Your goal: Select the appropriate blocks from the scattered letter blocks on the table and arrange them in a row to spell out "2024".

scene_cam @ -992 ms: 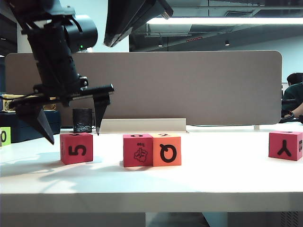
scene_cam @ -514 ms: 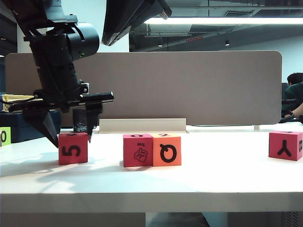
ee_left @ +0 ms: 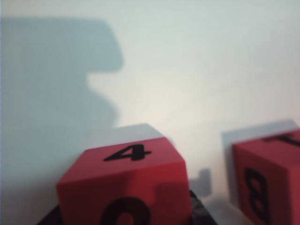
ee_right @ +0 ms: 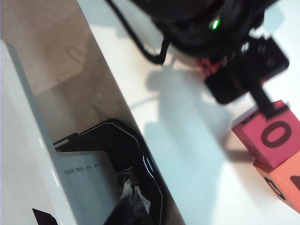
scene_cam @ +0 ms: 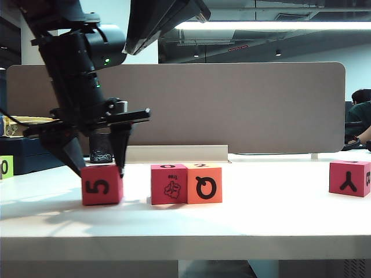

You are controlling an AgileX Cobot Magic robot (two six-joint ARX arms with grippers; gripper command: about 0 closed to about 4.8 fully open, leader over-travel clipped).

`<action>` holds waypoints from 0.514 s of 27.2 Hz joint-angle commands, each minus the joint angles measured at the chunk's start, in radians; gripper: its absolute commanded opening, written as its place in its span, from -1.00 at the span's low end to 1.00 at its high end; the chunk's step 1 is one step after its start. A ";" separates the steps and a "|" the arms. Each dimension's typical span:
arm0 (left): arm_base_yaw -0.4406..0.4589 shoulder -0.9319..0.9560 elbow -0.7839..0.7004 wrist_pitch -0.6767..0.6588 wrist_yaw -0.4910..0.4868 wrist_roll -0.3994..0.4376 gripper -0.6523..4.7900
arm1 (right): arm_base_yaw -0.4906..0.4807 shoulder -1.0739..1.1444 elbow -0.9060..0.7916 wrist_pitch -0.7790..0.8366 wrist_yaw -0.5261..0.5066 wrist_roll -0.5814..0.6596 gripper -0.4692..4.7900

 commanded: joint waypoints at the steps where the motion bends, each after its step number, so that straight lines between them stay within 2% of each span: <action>1: -0.023 -0.007 0.000 -0.009 0.013 0.010 0.21 | 0.001 -0.006 0.003 0.004 -0.006 -0.002 -0.84; 8: -0.032 -0.007 0.000 0.022 0.082 0.004 0.21 | 0.002 -0.006 0.003 0.005 -0.006 -0.002 -0.84; 14: -0.036 -0.007 0.000 0.038 0.082 0.004 0.22 | 0.002 -0.006 0.003 0.005 -0.007 -0.002 -0.84</action>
